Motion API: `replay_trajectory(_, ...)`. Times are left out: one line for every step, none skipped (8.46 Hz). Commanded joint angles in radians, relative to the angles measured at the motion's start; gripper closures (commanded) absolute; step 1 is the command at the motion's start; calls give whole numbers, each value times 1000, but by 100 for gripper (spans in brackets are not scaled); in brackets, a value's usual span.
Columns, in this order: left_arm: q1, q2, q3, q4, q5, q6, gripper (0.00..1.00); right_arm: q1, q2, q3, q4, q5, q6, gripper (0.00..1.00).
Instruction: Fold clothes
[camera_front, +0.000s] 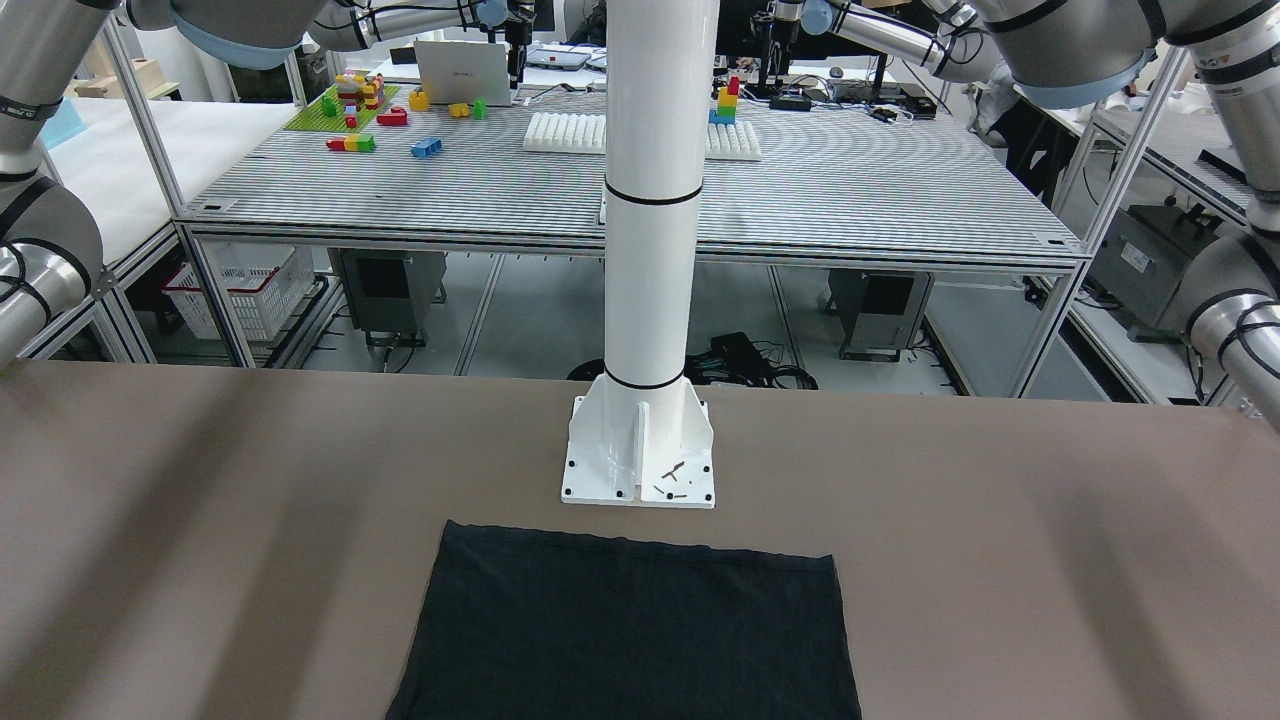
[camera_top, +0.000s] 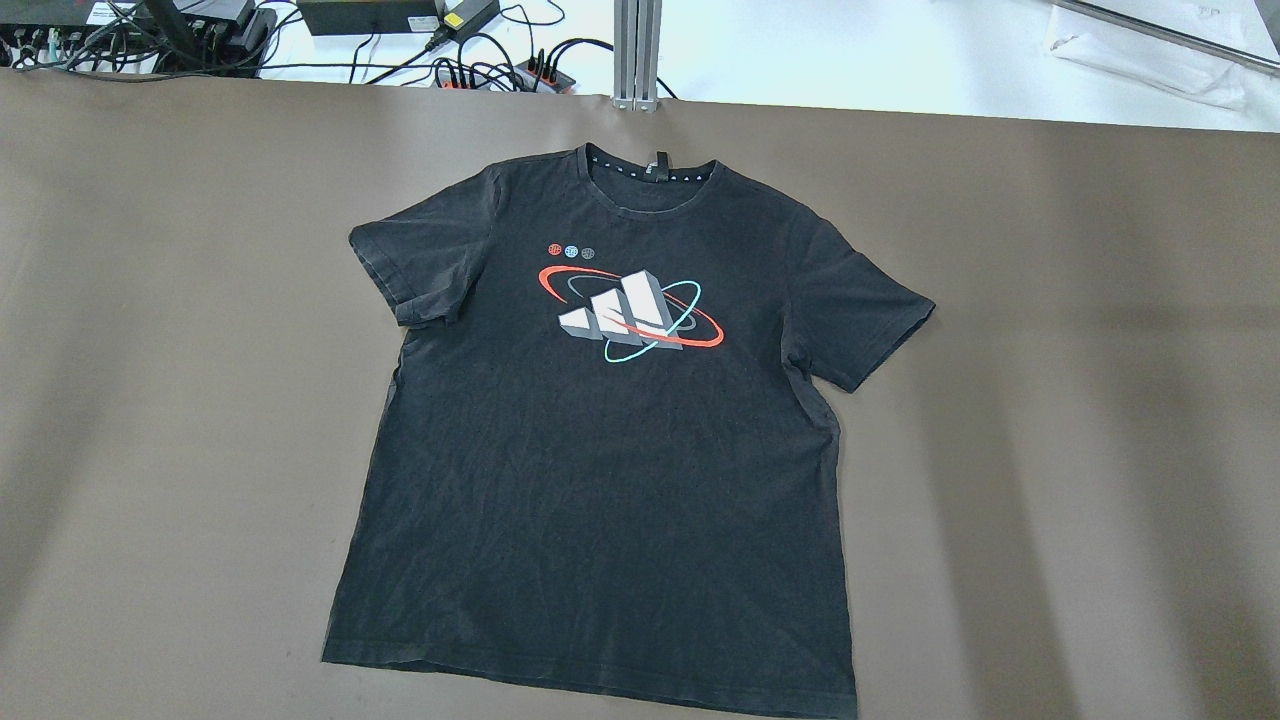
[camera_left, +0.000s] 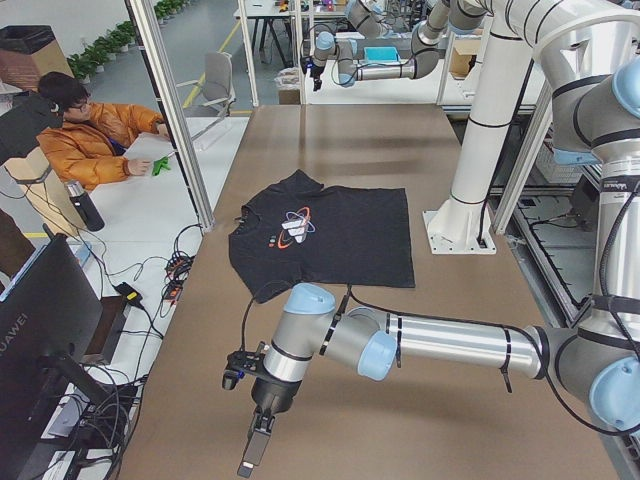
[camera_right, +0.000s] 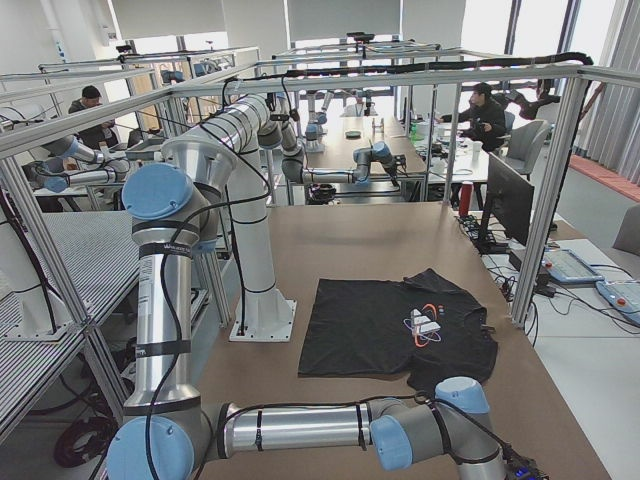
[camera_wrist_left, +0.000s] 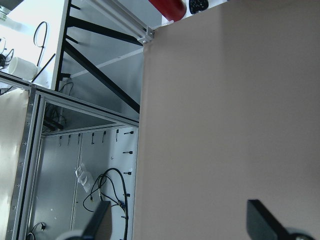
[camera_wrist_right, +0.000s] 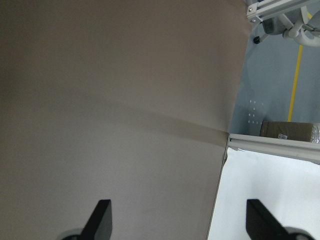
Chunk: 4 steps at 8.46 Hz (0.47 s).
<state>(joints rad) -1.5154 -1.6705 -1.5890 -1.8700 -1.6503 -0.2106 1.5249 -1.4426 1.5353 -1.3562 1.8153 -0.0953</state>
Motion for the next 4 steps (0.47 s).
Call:
replay_trajectory(-3,52,-89,2,17,11,5,-2,20,68,-87,19,2,6)
replay_trajectory(-2,52,-86,2,15,11,5,-2,30,78,-101,18,2,6)
replay_trajectory(0,45,-80,8,17,11,5,-5,37,75,-106,18,2,6)
replay_trajectory(1,43,-83,9,15,11,5,-6,59,72,-122,18,2,6)
